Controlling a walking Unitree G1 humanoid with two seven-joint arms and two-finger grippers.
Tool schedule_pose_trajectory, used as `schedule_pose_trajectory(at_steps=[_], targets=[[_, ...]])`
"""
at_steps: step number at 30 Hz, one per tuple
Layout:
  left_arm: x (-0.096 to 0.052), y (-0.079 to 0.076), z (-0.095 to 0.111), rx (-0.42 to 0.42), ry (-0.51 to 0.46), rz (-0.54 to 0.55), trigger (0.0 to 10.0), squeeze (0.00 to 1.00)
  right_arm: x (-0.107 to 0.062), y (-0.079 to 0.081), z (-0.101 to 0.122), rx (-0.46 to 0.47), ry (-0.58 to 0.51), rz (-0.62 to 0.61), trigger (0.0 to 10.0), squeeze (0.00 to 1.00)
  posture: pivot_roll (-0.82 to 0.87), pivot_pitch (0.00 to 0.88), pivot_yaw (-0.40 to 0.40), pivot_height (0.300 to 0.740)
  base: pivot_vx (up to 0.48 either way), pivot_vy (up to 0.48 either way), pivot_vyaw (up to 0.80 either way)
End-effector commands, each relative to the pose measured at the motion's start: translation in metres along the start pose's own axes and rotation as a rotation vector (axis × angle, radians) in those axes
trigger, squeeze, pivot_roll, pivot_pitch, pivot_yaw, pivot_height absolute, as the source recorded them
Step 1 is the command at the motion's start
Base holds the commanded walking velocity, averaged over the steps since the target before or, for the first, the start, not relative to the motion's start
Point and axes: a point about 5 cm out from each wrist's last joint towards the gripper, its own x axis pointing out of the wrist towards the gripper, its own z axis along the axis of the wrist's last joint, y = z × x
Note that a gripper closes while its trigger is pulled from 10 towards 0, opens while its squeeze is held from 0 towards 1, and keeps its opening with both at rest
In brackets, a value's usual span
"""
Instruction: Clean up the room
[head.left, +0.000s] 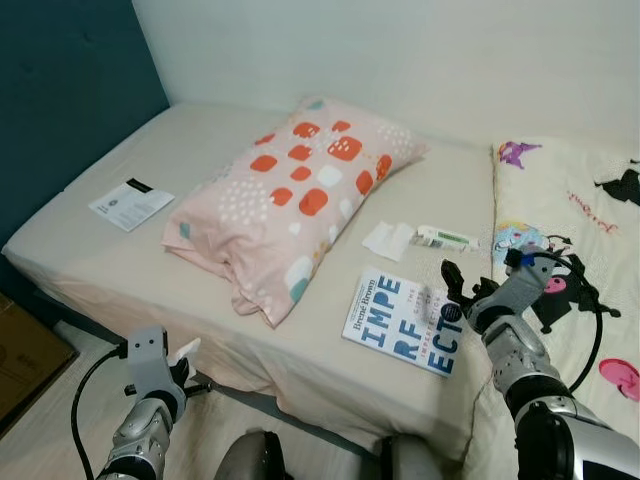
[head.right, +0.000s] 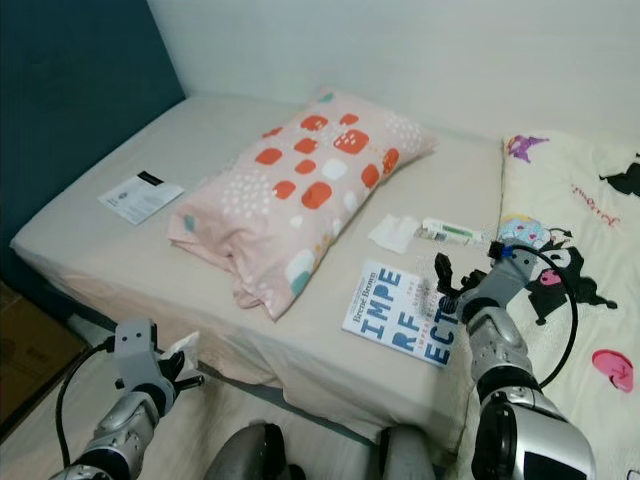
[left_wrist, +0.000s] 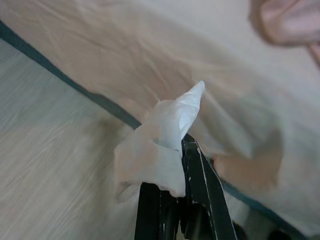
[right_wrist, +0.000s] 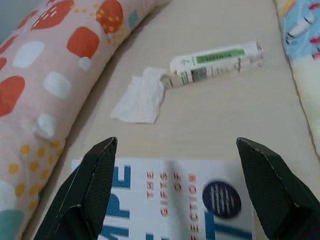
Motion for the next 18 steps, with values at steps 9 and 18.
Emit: schedule_pose_trajectory(at_steps=[9,18], targets=[[-0.004,0.004,-0.005,0.042,-0.001,-0.024,10.0,0.0,0.0,-0.008,0.012,0.076,-0.049,-0.03,10.0,0.0,-0.03,0.218,0.106,0.605,0.0,0.0,0.0],[-0.007,0.006,-0.003,0.067,-0.024,-0.048,10.0,0.0,0.005,-0.001,0.017,0.101,-0.068,-0.008,10.0,0.0,0.0,0.261,0.118,0.605,0.0,0.0,0.0]])
